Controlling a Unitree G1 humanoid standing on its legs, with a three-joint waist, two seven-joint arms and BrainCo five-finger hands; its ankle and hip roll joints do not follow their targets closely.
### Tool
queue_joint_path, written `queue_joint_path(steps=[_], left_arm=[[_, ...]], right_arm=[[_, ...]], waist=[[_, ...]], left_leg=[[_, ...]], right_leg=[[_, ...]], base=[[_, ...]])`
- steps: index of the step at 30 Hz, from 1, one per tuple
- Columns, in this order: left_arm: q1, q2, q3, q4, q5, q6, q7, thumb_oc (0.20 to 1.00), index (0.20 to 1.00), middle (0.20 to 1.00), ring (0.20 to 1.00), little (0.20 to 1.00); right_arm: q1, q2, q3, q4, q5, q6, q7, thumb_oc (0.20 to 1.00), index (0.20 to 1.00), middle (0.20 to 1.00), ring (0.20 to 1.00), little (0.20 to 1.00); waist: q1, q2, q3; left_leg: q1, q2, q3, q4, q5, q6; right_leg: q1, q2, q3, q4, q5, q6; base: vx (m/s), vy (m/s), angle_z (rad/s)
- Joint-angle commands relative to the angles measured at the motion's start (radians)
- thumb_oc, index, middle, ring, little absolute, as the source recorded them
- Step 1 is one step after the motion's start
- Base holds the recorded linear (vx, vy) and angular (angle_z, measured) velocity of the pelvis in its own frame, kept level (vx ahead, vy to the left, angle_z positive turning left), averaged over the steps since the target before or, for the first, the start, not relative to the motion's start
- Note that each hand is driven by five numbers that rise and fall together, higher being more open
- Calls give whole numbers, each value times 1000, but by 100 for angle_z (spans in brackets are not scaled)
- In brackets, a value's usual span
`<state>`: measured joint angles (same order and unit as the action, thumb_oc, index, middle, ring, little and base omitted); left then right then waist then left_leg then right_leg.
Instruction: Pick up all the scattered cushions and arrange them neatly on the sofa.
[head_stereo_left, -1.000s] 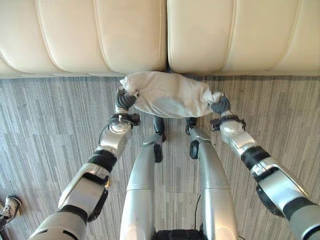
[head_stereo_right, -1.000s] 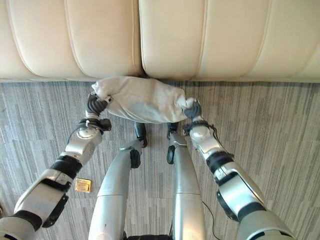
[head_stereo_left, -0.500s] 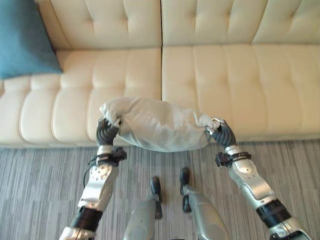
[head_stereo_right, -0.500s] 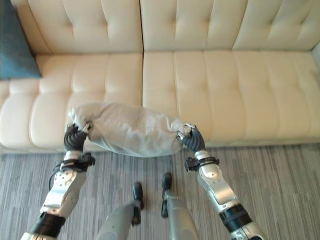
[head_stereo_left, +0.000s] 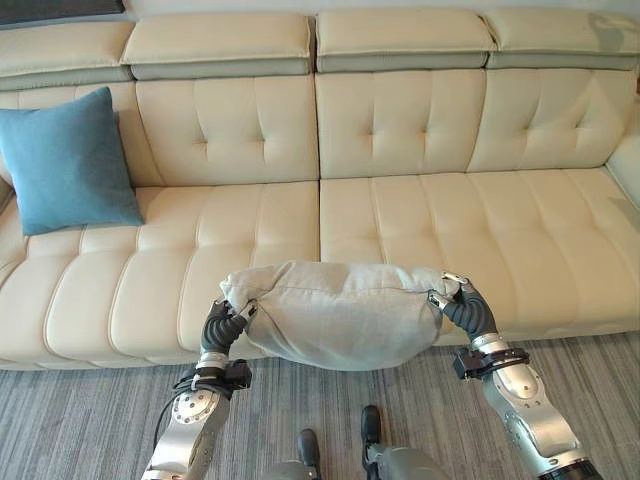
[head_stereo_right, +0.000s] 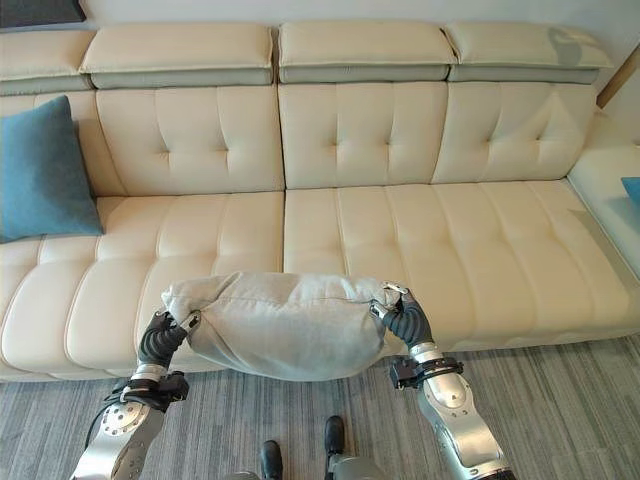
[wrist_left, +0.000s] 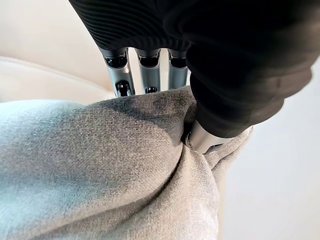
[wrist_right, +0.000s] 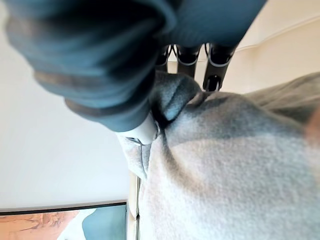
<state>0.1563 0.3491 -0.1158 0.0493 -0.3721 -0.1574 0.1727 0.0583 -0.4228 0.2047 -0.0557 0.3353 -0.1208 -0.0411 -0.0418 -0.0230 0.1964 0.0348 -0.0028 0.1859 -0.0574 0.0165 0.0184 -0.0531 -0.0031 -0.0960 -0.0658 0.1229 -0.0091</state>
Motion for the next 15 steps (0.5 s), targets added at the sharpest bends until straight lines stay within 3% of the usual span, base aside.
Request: queue_joint_path(steps=[1,6,8,10,13,15], left_arm=[[-22,28,0,-90,23,-60,-27,200,200,200,200,200],[-29,38,1,-98,30,-60,-19,200,200,200,200,200],[-36,51,6,-100,46,-63,-12,200,200,200,200,200],[-51,59,8,-93,70,-66,-7,200,200,200,200,200],[-57,58,8,-97,64,-74,-7,200,200,200,200,200],[-59,53,5,-98,60,-72,-8,200,200,200,200,200]], right_arm=[[-65,29,-9,-101,63,-83,27,200,200,200,200,200],[-79,40,-9,-105,60,-85,26,200,200,200,200,200],[-92,47,-10,-110,48,-92,24,200,200,200,200,200],[-102,55,-9,-106,45,-97,23,200,200,200,200,200],[-119,45,-11,-108,49,-100,26,200,200,200,200,200],[-125,35,-12,-108,59,-102,27,200,200,200,200,200]], waist=[[14,-27,-67],[27,-27,-54],[29,-28,-28],[26,-28,-7],[18,-30,-4],[10,-32,0]], left_leg=[[-73,-12,5,135,-117,-23],[-85,-15,11,147,-135,4],[-74,-20,3,158,-153,28],[-53,-24,-5,164,-172,39],[-15,-37,-18,143,-188,37],[18,-50,-30,129,-206,32]], right_leg=[[12,-45,21,120,-164,125],[-33,-58,36,230,-183,143],[-92,-72,43,384,-158,171],[-162,-70,44,481,-149,172],[-211,-55,22,400,-158,155],[-249,-48,-1,307,-132,154]], base=[[35,103,-10],[48,130,-22],[68,144,-18],[147,123,-10],[227,25,1],[271,-15,1]])
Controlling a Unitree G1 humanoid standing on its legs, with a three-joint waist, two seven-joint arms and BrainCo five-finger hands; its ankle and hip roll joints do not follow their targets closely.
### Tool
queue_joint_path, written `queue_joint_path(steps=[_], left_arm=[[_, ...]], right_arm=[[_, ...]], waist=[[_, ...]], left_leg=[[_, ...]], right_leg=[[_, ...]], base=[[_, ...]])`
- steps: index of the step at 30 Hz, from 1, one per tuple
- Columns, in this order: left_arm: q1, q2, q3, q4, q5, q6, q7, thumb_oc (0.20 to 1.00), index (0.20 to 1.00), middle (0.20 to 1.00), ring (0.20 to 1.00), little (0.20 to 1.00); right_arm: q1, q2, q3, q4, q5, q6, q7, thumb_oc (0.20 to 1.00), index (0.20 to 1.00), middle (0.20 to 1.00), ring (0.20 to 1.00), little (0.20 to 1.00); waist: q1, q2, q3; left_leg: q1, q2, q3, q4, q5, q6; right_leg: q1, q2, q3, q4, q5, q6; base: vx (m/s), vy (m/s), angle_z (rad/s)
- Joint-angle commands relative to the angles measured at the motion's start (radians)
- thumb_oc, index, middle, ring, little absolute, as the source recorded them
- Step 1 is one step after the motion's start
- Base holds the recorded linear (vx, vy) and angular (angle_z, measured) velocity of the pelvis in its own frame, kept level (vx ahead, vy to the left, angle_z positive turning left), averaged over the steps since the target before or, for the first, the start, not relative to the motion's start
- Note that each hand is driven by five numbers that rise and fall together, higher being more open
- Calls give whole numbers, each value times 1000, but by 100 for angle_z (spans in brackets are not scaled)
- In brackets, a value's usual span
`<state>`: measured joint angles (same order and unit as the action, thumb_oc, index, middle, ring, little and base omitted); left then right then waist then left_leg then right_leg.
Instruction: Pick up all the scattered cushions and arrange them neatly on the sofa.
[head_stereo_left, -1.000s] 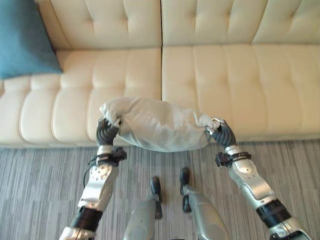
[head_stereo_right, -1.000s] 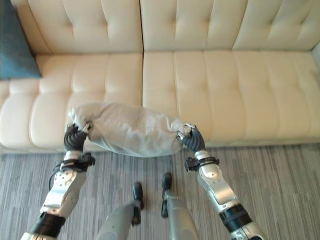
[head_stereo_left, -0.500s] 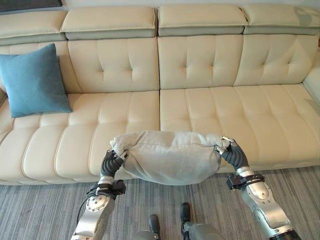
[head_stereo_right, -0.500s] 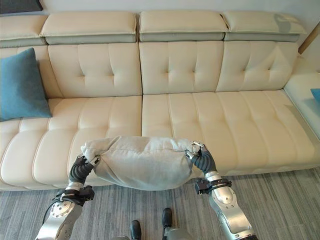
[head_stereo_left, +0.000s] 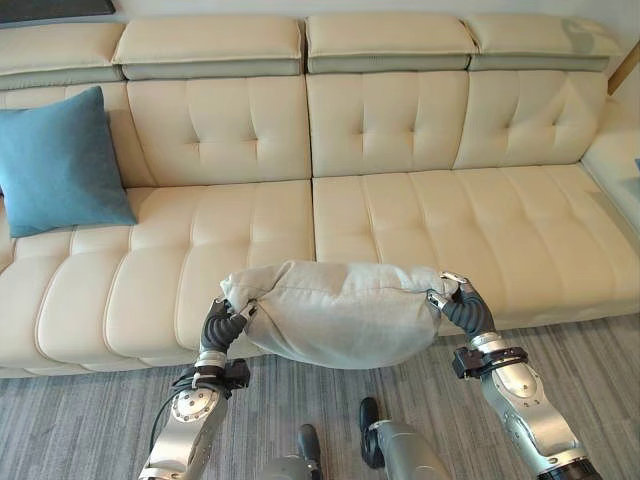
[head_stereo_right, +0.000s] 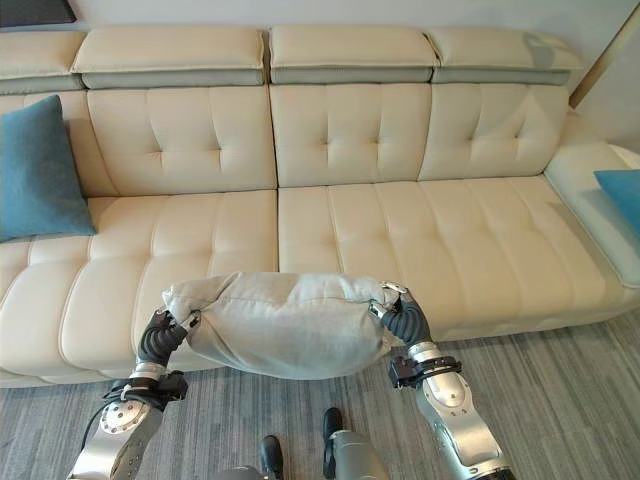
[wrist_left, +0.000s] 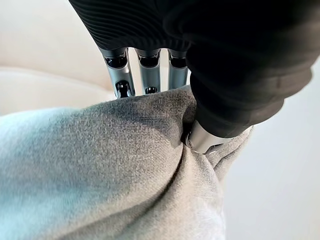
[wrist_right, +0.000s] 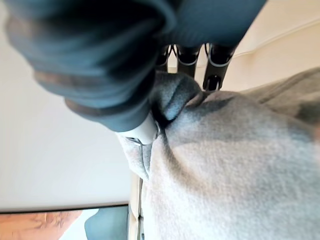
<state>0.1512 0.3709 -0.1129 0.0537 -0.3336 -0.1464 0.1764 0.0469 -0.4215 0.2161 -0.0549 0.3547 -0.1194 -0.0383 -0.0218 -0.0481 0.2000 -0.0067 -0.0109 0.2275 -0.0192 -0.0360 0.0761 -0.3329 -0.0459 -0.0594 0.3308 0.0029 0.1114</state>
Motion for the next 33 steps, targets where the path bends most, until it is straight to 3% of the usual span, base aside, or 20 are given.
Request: queue_joint_path(steps=[1,5,7,9,10,11,14,15,16,21,25,29,33], left_arm=[[-58,27,2,-101,21,-83,-12,200,200,200,200,200],[-79,8,-14,-86,29,-87,-27,200,200,200,200,200],[-65,-7,-27,-91,32,-89,-47,200,200,200,200,200],[-64,-17,-37,-82,17,-88,-60,200,200,200,200,200],[-64,-17,-37,-82,17,-88,-60,200,200,200,200,200],[-54,-25,-37,-77,0,-86,-67,200,200,200,200,200],[-35,-32,-32,-75,-4,-73,-81,200,200,200,200,200],[-28,-41,-35,-67,-3,-68,-88,200,200,200,200,200],[-25,-40,-35,-68,0,-66,-92,200,200,200,200,200],[-28,-29,-36,-76,30,-59,-108,200,200,200,200,200],[-27,-32,-28,-86,28,-62,-108,200,200,200,200,200],[-31,-22,-40,-89,36,-62,-115,200,200,200,200,200],[-61,0,-43,-89,69,-72,-91,200,200,200,200,200]], right_arm=[[-113,31,-25,-108,44,-103,26,200,200,200,200,200],[-83,26,-49,-107,45,-97,31,200,200,200,200,200],[-42,28,-66,-120,50,-102,43,200,200,200,200,200],[-14,17,-88,-107,42,-102,42,200,200,200,200,200],[-14,17,-88,-107,42,-102,42,200,200,200,200,200],[-8,8,-95,-99,38,-100,39,200,200,200,200,200],[15,-11,-120,-83,36,-95,35,200,200,200,200,200],[28,-17,-135,-70,33,-91,30,200,200,200,200,200],[32,-21,-138,-69,35,-86,31,200,200,200,200,200],[14,-25,-133,-70,12,-76,30,200,200,200,200,200],[-18,-14,-107,-70,13,-79,35,200,200,200,200,200],[-37,-5,-96,-72,3,-80,36,200,200,200,200,200],[-84,8,-80,-80,-5,-93,19,200,200,200,200,200]], waist=[[-18,-4,-3],[-48,1,-2],[-58,3,-19],[-74,17,-38],[-76,18,-39],[-79,29,-42],[-88,33,-62],[-92,31,-72],[-90,29,-73],[-60,-4,-64],[-26,-14,-47],[-22,-8,-66],[-13,-15,-80]], left_leg=[[77,-43,-84,86,-164,-30],[159,-49,-140,72,-201,-58],[186,-46,-164,89,-201,-79],[176,-16,-168,159,-145,-129],[173,-15,-171,162,-146,-130],[156,7,-164,231,-109,-151],[112,41,-153,356,-14,-173],[95,67,-111,405,11,-167],[81,66,-99,397,-7,-154],[-52,-14,-124,323,-129,-116],[-67,-22,-144,288,-126,-124],[18,-15,-135,164,-120,-114],[55,-18,-122,139,-122,-104]], right_leg=[[23,0,-51,-138,5,37],[-22,11,-77,-244,61,56],[11,3,-65,-255,78,37],[36,5,-68,-241,78,18],[36,5,-71,-241,78,17],[64,10,-87,-237,63,5],[120,18,-101,-235,28,-30],[160,19,-109,-239,-2,-49],[179,17,-107,-243,-13,-52],[248,5,-61,-281,-23,-33],[287,29,-26,-292,-28,-36],[311,40,-16,-295,-33,-36],[324,40,-7,-298,-37,-36]], base=[[327,-43,7],[341,-96,32],[437,-204,94],[268,-181,92],[199,-137,65],[182,-133,62],[283,-218,23],[294,-191,11],[278,-148,8],[141,-65,-3],[73,-15,-34],[126,43,-26],[75,42,-11]])
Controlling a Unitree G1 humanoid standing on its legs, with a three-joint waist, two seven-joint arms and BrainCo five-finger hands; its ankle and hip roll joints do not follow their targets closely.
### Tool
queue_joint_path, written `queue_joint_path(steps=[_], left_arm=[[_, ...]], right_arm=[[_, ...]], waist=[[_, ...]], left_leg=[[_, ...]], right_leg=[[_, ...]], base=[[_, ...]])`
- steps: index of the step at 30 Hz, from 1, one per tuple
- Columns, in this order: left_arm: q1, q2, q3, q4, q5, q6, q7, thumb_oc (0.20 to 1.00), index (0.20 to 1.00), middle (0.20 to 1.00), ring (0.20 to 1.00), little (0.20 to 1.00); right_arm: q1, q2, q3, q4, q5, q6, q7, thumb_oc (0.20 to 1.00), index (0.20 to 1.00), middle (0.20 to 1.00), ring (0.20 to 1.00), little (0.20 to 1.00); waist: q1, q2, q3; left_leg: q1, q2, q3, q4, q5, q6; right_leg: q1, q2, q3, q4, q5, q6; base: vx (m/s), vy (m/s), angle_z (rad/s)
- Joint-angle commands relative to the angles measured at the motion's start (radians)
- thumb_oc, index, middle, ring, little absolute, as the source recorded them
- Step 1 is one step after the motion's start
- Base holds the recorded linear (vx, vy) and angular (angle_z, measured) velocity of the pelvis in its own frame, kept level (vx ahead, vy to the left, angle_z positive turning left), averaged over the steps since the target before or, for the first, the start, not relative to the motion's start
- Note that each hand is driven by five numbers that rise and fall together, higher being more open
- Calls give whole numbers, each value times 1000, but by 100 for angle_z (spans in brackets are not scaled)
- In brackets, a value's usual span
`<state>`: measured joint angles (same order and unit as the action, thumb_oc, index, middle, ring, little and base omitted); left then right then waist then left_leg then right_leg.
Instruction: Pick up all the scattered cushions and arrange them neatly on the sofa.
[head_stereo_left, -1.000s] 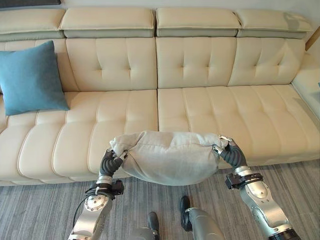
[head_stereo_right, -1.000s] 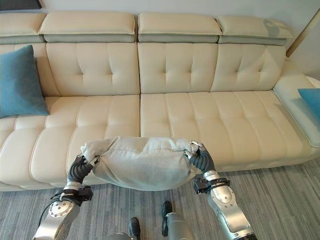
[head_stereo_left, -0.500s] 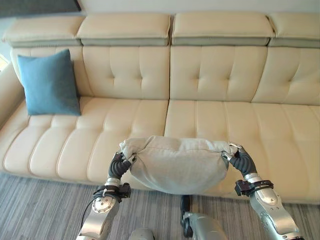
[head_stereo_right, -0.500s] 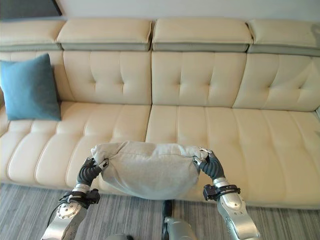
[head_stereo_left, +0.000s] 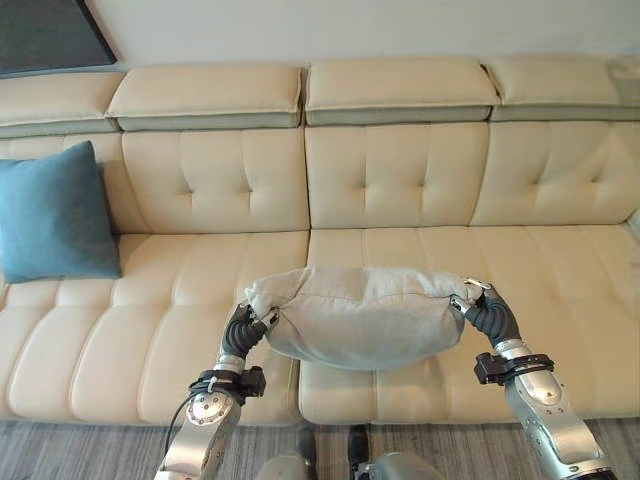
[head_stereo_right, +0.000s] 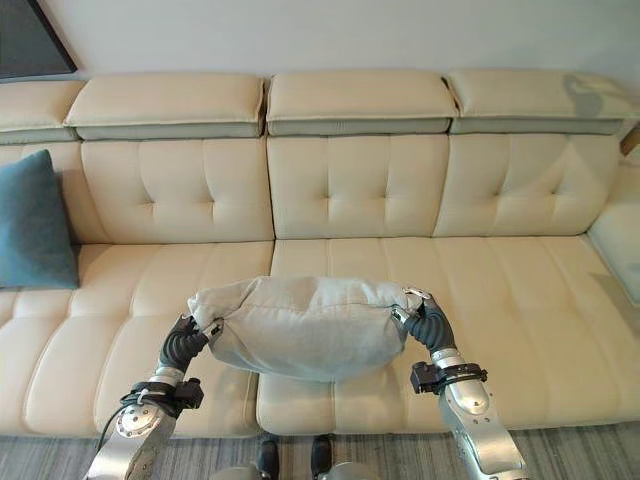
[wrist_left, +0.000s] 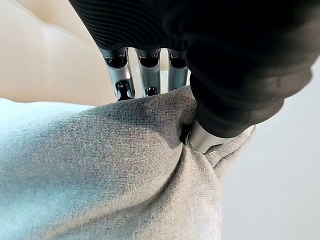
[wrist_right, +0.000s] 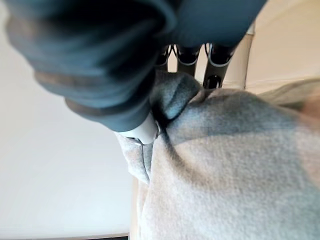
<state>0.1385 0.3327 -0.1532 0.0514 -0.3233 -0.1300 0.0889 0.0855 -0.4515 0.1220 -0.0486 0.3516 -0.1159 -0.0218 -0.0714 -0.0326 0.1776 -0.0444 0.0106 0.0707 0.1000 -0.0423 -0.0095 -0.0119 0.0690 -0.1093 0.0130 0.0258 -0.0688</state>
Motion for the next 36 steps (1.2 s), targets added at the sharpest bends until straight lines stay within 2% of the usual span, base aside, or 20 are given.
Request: queue_joint_path(steps=[1,7,12,15,18,19,21,22,24,25,26,30,31,36], left_arm=[[-58,43,-1,-84,64,-91,9,200,200,200,200,200],[-151,63,3,-49,79,-105,88,200,200,200,200,200],[-348,94,-40,56,83,-122,169,200,200,200,200,200],[-543,96,-97,184,63,-141,235,200,200,200,200,200],[-602,107,-113,231,61,-146,252,200,200,200,200,200],[-706,133,-148,329,73,-143,279,200,200,200,200,200],[-796,145,-173,410,61,-146,305,200,200,200,200,200],[-905,163,-201,504,64,-155,347,200,200,200,200,200],[-946,164,-204,535,55,-160,364,231,231,231,231,231],[-1026,175,-220,612,47,-158,385,1000,1000,1000,1000,1000],[-1058,180,-227,632,45,-159,386,1000,1000,1000,1000,1000],[-1135,238,-234,689,34,-161,379,1000,1000,1000,1000,1000],[-1144,272,-225,677,30,-167,376,1000,1000,1000,1000,1000],[-1106,341,-177,617,5,-186,373,1000,1000,1000,1000,1000]], right_arm=[[-145,41,22,-90,-6,-100,-4,200,200,200,200,200],[-288,57,66,-66,-25,-119,-59,200,200,200,200,200],[-479,89,108,50,-27,-137,-141,200,200,200,200,200],[-640,112,143,210,-29,-137,-215,200,200,200,200,200],[-689,112,153,271,-21,-138,-232,200,200,200,200,200],[-778,100,173,391,-20,-127,-259,200,200,200,200,200],[-865,93,185,493,-4,-122,-283,200,200,200,200,200],[-958,87,205,592,19,-123,-302,200,200,200,200,200],[-1003,82,210,638,26,-124,-312,200,200,200,200,200],[-1087,54,229,711,35,-123,-324,533,533,533,533,533],[-1121,40,239,737,33,-119,-328,1000,1000,1000,1000,1000],[-1231,-38,274,791,32,-109,-336,1000,1000,1000,1000,1000],[-1268,-93,281,808,38,-107,-338,1000,1000,1000,1000,1000],[-1281,-168,246,796,52,-112,-369,1000,1000,1000,1000,1000]], waist=[[41,-33,-60],[57,-37,-65],[67,-36,-40],[71,-31,-12],[73,-31,-3],[75,-26,15],[79,-24,32],[83,-21,56],[86,-17,65],[90,-11,77],[93,-8,81],[97,-5,89],[104,-3,83],[108,-8,77]], left_leg=[[102,-41,39,16,-119,-15],[120,-43,39,-10,-126,-6],[48,-48,28,-16,-112,0],[-42,-51,23,-5,-92,-1],[-72,-52,22,2,-86,-2],[-116,-54,21,12,-76,-4],[-155,-57,19,21,-66,-6],[-199,-58,14,32,-53,-10],[-218,-58,11,32,-46,-12],[-246,-60,7,28,-32,-15],[-258,-61,4,25,-25,-17],[-284,-58,4,6,-5,-23],[-276,-54,-1,-4,-6,-26],[-250,-55,-1,-22,-4,-29]], right_leg=[[10,-75,46,15,-61,145],[18,-74,54,0,-61,149],[-61,-76,74,-5,-31,160],[-151,-79,77,4,-4,167],[-180,-82,77,11,2,168],[-222,-85,74,19,13,171],[-256,-91,71,26,22,174],[-295,-97,66,34,29,178],[-315,-101,62,36,33,180],[-342,-105,59,34,42,184],[-353,-107,57,31,46,186],[-378,-106,51,13,59,196],[-373,-105,46,8,56,197],[-346,-104,47,-8,55,200]], base=[[114,54,-2],[58,26,-1],[-92,-4,4],[-151,-14,6],[-112,-11,4],[-123,-19,3],[-133,-42,2],[-103,-61,4],[-67,-44,7],[-48,-31,5],[-58,-43,4],[-10,-38,1],[26,-38,0],[49,-17,3]])
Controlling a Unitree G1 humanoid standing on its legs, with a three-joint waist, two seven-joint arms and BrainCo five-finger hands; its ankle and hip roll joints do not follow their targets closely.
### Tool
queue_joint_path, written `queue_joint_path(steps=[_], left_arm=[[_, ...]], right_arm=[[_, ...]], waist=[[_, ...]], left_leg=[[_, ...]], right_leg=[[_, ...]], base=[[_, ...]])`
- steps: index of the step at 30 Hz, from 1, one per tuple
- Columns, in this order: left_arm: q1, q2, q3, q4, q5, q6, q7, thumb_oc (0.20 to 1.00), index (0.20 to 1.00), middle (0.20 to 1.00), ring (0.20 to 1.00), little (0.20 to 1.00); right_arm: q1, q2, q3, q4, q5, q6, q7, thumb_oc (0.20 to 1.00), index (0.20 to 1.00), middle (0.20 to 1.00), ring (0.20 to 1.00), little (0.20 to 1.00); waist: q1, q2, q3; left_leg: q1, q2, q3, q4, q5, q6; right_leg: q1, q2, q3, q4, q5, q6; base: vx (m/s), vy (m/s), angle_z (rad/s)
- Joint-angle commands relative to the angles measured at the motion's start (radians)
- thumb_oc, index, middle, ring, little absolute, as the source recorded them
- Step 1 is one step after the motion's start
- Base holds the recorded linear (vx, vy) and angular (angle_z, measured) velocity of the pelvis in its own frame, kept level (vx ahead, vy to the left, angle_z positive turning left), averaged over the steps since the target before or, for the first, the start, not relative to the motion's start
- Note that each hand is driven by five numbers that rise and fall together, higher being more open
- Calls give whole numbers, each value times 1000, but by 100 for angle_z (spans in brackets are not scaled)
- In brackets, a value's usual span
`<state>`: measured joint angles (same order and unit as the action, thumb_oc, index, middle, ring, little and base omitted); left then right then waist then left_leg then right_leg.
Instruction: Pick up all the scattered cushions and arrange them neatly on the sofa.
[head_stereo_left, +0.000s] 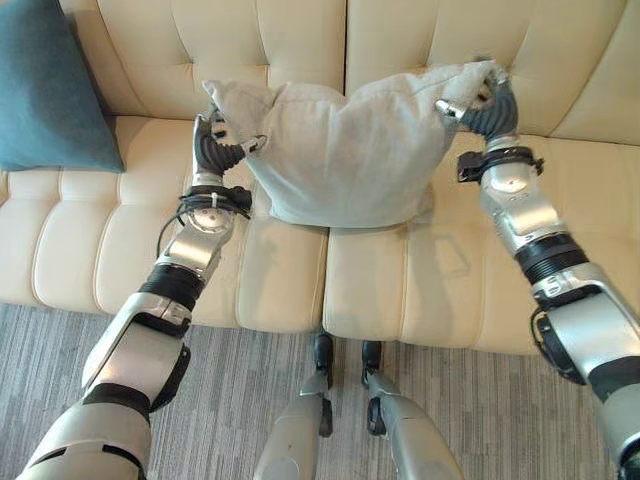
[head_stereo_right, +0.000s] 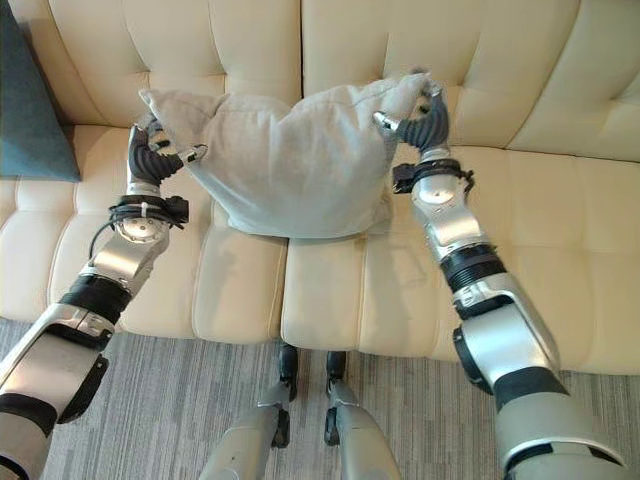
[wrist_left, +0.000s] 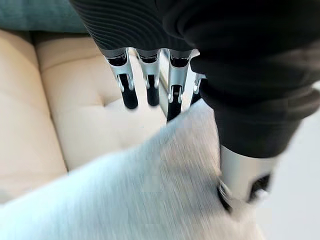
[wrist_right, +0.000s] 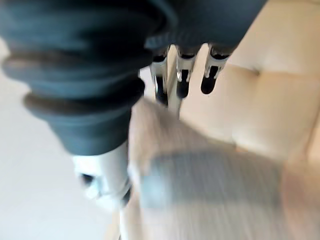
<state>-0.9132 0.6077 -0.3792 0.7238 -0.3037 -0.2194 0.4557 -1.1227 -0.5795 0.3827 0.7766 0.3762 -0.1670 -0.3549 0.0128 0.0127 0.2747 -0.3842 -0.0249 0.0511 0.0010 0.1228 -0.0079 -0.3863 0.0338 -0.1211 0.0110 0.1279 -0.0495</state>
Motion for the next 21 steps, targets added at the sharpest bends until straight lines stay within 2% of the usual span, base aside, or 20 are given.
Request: queue_joint_path(steps=[1,4,5,6,9,12,16,18,19,21], left_arm=[[-38,87,61,-67,-9,-99,7,1000,1000,1000,1000,1000],[10,153,92,-131,40,-94,9,1000,1000,1000,1000,1000],[94,182,148,-199,85,-92,9,1000,1000,1000,1000,1000],[107,181,153,-209,88,-88,10,1000,1000,1000,1000,1000],[287,172,266,-271,105,-86,-3,1000,1000,1000,1000,1000],[480,111,355,-335,111,-75,-49,1000,1000,1000,1000,1000],[743,16,438,-426,114,-44,-147,1000,1000,1000,1000,1000],[862,-4,479,-454,154,-18,-200,1000,1000,1000,1000,1000],[928,-43,492,-453,142,-3,-221,1000,1000,1000,1000,1000],[1009,-72,518,-457,156,16,-264,1000,1000,1000,1000,1000]], right_arm=[[-63,-59,-27,-32,29,-63,-41,1000,1000,1000,1000,1000],[-8,-112,-76,-59,30,-68,-47,1000,1000,1000,1000,1000],[80,-151,-134,-121,25,-73,-39,1000,1000,1000,1000,1000],[92,-149,-138,-130,22,-70,-40,1000,1000,1000,1000,1000],[294,-156,-250,-267,4,-80,-17,1000,1000,1000,1000,1000],[517,-116,-347,-397,-11,-79,47,1000,1000,1000,1000,1000],[844,-44,-429,-545,-40,-46,169,1000,1000,1000,1000,1000],[1002,-19,-469,-604,-84,-21,226,1000,1000,1000,1000,1000],[1071,10,-472,-601,-85,-16,251,1000,1000,1000,1000,1000],[1163,45,-480,-597,-118,10,291,1000,1000,1000,1000,1000]], waist=[[25,-52,-23],[18,-57,-37],[14,-61,-45],[13,-61,-49],[6,-67,-61],[-4,-69,-69],[-17,-75,-86],[-26,-74,-102],[-32,-73,-101],[-40,-77,-115]], left_leg=[[101,-18,19,77,-177,-31],[121,-19,19,69,-177,-31],[133,-19,20,67,-181,-31],[135,-18,20,66,-181,-31],[154,-16,27,62,-190,-29],[180,-13,38,52,-196,-24],[239,-15,45,24,-196,-20],[280,-16,52,-4,-195,-17],[301,-14,55,-11,-199,-16],[316,-18,60,-24,-191,-13]], right_leg=[[39,-67,58,-7,-53,181],[58,-69,56,-18,-52,180],[71,-68,51,-23,-55,179],[74,-68,51,-24,-55,179],[93,-66,49,-30,-59,177],[116,-63,46,-36,-66,175],[161,-59,49,-48,-67,175],[190,-54,52,-64,-65,179],[207,-51,56,-68,-64,183],[217,-51,63,-78,-53,188]], base=[[58,-20,0],[60,-26,1],[52,-23,1],[47,-20,7],[31,-1,8],[23,13,-4],[38,29,-7],[34,62,-6],[1,68,-9],[-44,70,-21]])
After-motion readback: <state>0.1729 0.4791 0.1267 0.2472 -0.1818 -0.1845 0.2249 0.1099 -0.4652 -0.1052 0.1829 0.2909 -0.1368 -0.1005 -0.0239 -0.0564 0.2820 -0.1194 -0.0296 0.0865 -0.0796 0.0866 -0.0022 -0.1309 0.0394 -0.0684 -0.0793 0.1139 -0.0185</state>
